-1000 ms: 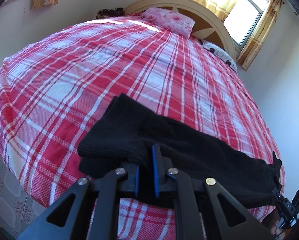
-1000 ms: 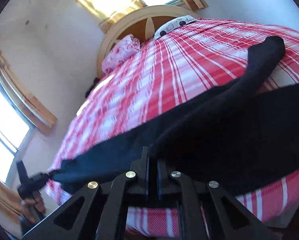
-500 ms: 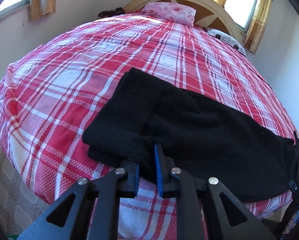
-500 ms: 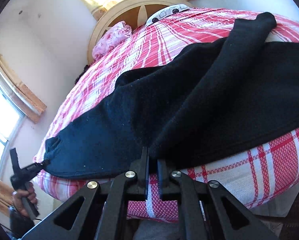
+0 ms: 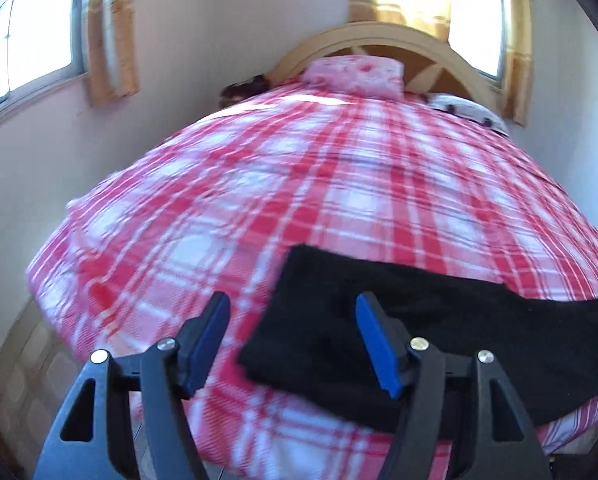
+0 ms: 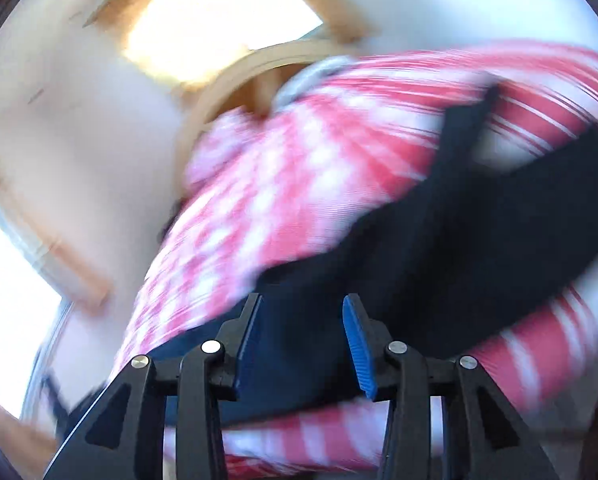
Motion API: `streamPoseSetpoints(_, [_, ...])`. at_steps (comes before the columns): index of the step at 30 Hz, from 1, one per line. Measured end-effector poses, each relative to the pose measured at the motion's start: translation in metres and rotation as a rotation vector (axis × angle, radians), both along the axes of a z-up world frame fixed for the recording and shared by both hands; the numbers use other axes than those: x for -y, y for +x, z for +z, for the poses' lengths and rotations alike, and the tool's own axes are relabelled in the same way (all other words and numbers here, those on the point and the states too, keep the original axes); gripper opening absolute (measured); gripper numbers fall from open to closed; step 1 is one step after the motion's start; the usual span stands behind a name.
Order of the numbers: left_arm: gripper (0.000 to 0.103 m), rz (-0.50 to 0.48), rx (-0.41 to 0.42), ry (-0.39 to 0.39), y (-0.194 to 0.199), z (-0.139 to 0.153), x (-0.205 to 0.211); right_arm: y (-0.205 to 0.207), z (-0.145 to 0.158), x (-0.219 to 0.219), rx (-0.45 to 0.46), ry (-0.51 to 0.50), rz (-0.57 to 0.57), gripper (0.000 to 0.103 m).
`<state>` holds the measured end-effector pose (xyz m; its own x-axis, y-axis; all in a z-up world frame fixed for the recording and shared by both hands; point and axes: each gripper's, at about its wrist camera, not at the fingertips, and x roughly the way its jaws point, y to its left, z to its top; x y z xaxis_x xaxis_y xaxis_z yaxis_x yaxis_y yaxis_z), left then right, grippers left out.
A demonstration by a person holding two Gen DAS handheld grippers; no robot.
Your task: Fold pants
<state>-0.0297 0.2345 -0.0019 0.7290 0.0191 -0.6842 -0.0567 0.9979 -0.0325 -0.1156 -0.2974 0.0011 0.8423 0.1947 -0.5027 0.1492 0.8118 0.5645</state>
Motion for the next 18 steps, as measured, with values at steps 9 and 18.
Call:
streamPoseSetpoints(9, [0.066,-0.031,-0.097,-0.001,0.025,-0.047,0.059,0.166,0.001,-0.158,-0.072,-0.041,0.577,0.043])
streamPoseSetpoints(18, [0.066,-0.042,-0.091,0.029,0.023,-0.06,0.052,0.197,-0.067,-0.22,-0.272,-0.121,0.735,0.043])
